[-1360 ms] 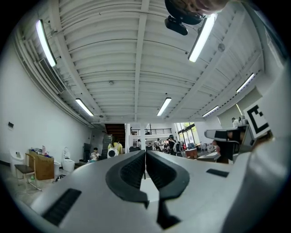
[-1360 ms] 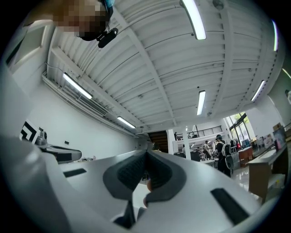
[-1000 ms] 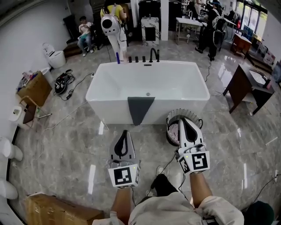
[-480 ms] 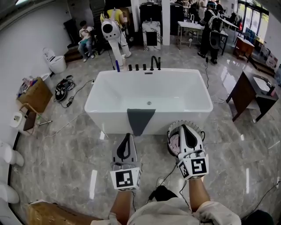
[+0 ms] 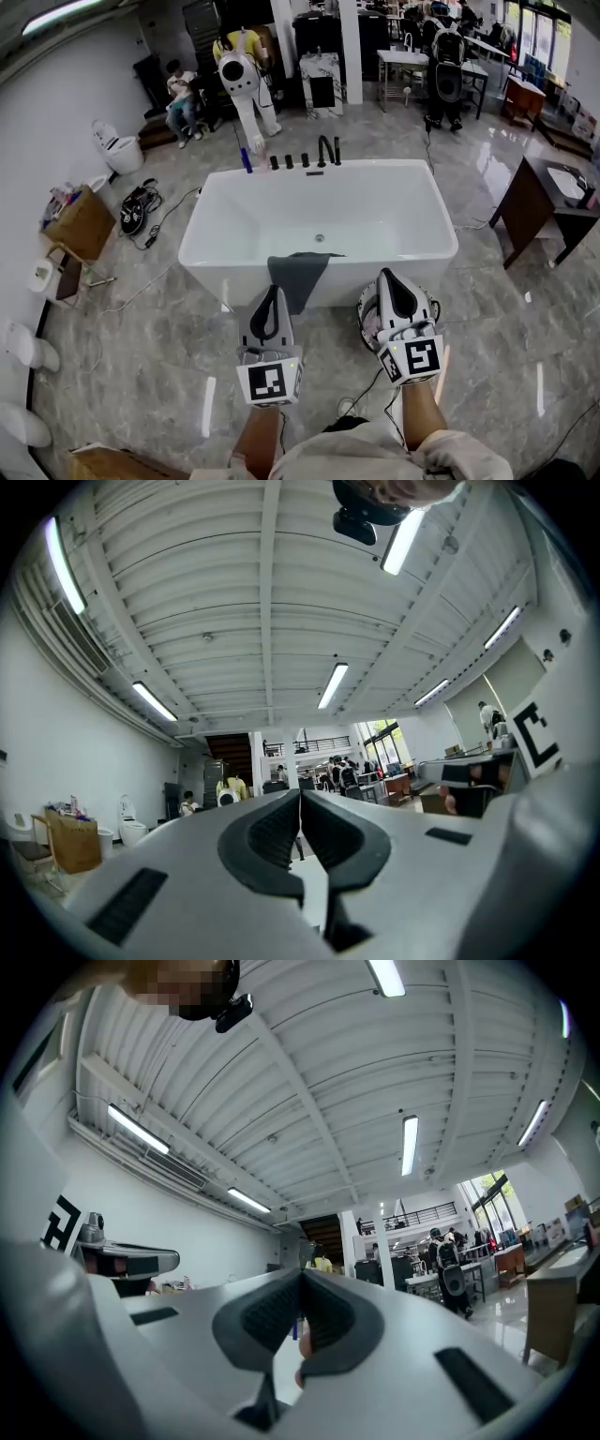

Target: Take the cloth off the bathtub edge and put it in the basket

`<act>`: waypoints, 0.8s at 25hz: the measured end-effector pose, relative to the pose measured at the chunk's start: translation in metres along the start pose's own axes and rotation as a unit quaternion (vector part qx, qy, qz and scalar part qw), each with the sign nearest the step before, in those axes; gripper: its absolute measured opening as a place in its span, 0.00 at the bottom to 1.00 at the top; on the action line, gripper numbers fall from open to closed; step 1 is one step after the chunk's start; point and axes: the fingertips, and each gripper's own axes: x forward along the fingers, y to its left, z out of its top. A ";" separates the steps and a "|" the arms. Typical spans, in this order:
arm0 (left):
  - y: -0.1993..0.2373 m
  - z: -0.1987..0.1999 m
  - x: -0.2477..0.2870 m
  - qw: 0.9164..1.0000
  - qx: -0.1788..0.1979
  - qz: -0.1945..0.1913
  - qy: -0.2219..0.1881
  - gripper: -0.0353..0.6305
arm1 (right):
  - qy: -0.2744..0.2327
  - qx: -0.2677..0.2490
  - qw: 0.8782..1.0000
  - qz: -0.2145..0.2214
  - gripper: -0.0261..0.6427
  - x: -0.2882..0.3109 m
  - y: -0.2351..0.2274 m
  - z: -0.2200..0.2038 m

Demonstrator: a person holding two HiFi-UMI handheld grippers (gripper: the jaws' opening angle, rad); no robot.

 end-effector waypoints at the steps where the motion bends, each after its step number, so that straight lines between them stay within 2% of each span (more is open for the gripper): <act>1: -0.002 0.001 0.008 1.000 0.002 0.002 -0.003 0.06 | 0.001 0.001 1.000 0.004 0.02 0.006 -0.006 -0.001; 8: -0.012 0.003 0.055 1.000 -0.006 0.016 -0.014 0.06 | 0.007 0.018 1.000 0.018 0.02 0.039 -0.041 -0.011; 16: -0.012 -0.021 0.072 1.000 0.000 0.020 -0.006 0.06 | 0.023 0.042 0.998 0.044 0.02 0.059 -0.043 -0.042; 20: 0.008 -0.035 0.084 1.000 -0.008 0.025 0.002 0.06 | 0.031 0.051 0.997 0.053 0.02 0.080 -0.033 -0.060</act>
